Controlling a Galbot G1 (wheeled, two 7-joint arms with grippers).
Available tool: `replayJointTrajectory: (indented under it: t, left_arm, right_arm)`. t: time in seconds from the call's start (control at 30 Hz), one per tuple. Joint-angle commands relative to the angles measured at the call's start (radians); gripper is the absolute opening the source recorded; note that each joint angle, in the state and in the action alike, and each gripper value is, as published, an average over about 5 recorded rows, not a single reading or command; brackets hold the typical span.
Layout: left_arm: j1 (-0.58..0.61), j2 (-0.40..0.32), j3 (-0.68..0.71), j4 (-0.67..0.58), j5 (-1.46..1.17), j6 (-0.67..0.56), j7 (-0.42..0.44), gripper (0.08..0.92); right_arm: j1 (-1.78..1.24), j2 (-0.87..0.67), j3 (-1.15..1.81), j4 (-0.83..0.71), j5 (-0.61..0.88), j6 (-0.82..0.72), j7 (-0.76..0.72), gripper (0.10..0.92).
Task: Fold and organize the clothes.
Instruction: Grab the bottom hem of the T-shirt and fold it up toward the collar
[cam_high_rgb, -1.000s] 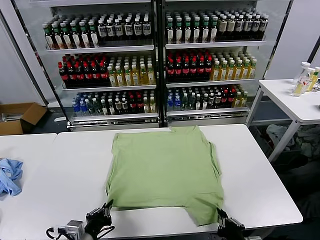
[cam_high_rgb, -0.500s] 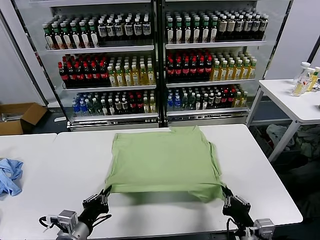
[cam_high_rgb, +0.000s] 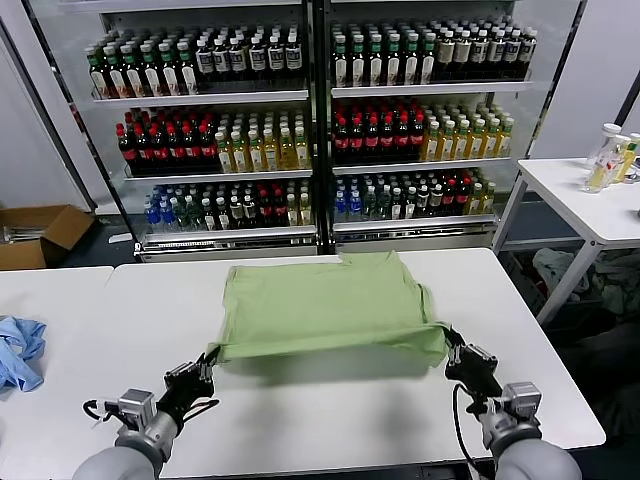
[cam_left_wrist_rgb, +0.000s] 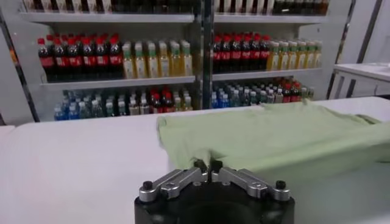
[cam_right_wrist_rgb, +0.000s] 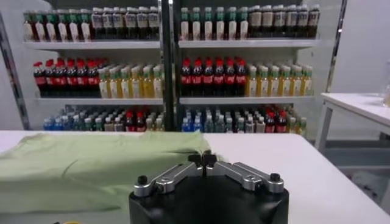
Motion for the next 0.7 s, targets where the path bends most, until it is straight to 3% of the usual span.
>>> replayJointTrajectory:
  t: [0.03, 0.7]
  left_arm:
    - [-0.174, 0.019, 0.074, 0.139, -0.005, -0.012, -0.015, 0.086]
    - [-0.336, -0.01, 0.212, 0.338, 0.075, -0.013, -0.047, 0.086]
  right_arm:
    - [0.1, -0.013, -0.024, -0.094, -0.006, 0.003, -0.003, 0.106]
    - [0.382, -0.011, -0.211, -0.366, -0.185, 0.042, -0.066, 0.106]
